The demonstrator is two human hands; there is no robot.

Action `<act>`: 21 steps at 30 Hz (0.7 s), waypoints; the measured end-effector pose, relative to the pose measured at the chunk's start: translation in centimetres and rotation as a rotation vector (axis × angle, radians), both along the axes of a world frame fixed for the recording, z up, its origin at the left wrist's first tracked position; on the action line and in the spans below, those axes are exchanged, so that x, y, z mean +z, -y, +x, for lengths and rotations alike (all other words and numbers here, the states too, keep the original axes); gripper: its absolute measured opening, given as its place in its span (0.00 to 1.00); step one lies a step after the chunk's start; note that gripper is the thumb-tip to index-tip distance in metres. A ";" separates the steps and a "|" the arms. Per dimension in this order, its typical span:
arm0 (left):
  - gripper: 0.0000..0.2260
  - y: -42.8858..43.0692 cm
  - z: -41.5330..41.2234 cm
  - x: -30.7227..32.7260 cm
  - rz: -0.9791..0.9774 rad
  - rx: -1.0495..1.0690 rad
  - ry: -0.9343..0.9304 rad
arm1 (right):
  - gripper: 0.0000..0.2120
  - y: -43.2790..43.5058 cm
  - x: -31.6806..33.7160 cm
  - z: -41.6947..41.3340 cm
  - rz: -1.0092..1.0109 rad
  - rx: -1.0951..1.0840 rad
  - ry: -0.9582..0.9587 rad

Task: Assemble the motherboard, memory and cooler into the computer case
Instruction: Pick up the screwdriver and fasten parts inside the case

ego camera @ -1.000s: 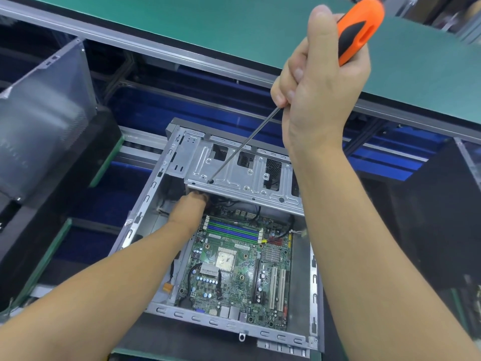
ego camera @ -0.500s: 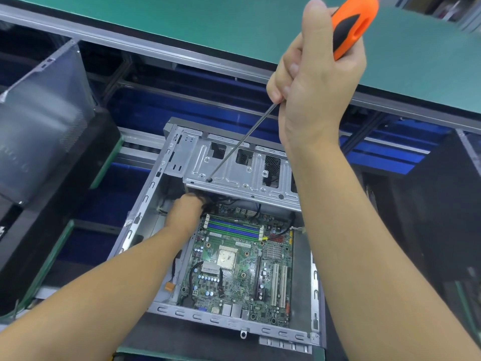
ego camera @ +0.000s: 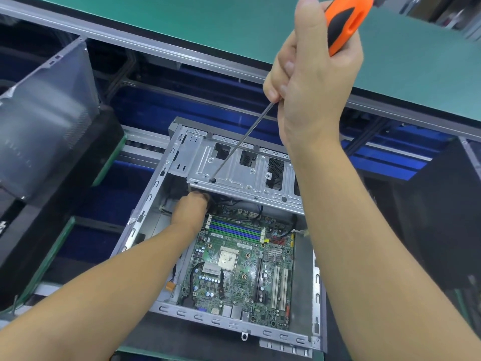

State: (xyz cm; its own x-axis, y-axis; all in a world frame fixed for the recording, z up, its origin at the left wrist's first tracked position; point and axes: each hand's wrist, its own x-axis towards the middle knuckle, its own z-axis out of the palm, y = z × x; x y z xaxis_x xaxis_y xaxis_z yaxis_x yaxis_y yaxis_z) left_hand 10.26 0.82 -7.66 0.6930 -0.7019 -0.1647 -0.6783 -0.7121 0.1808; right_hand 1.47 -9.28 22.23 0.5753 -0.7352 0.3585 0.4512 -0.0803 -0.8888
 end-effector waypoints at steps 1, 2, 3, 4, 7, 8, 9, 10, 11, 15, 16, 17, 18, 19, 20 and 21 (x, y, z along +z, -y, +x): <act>0.12 0.1 0.1 0.2 -0.001 0.012 -0.026 | 0.17 -0.2 0.2 0.5 -0.033 -0.012 0.016; 0.13 0.2 0.2 0.0 -0.008 0.020 -0.045 | 0.17 -0.1 0.3 0.7 -0.047 0.004 0.026; 0.13 0.3 0.2 0.2 -0.005 0.014 -0.056 | 0.18 -0.1 0.2 0.8 -0.064 0.007 0.041; 0.13 0.4 0.3 0.1 -0.011 0.017 -0.058 | 0.18 -0.1 0.5 1.2 -0.076 0.024 0.045; 0.13 0.4 0.4 0.1 -0.001 0.022 -0.069 | 0.17 -0.3 0.5 1.3 -0.116 0.034 0.074; 0.13 0.4 0.4 0.1 -0.007 0.019 -0.068 | 0.17 -0.2 0.4 1.4 -0.106 0.023 0.069; 0.13 0.4 0.4 0.2 -0.010 0.023 -0.072 | 0.18 -0.1 0.2 1.5 -0.099 0.022 0.062; 0.14 0.4 0.4 0.0 -0.026 0.024 -0.076 | 0.17 -0.1 0.2 1.6 -0.092 0.022 0.053; 0.14 0.4 0.4 0.0 -0.038 0.025 -0.080 | 0.17 -0.1 0.1 1.6 -0.088 0.029 0.051; 0.14 0.4 0.5 -0.4 -0.040 0.011 -0.084 | 0.14 -0.5 -0.4 1.9 -0.117 0.070 0.024; 0.14 0.4 0.6 -0.4 -0.025 0.001 -0.073 | 0.13 -0.7 -0.7 2.1 -0.130 0.075 0.009; 0.15 0.4 0.5 -0.2 -0.017 -0.005 -0.063 | 0.12 -0.9 -1.0 2.3 -0.141 0.077 -0.011; 0.16 0.4 0.5 -0.2 -0.011 -0.014 -0.057 | 0.11 -1.1 -1.4 2.5 -0.144 0.084 -0.036; 0.18 0.4 0.5 -0.2 -0.010 -0.027 -0.050 | 0.12 -1.3 -1.9 2.7 -0.141 0.085 -0.067; 0.19 0.3 0.5 -0.2 -0.007 -0.037 -0.046 | 0.13 -1.3 -2.4 2.8 -0.134 0.081 -0.097; 0.20 0.3 0.5 -0.2 -0.007 -0.045 -0.043 | 0.14 -1.3 -2.9 2.9 -0.127 0.077 -0.119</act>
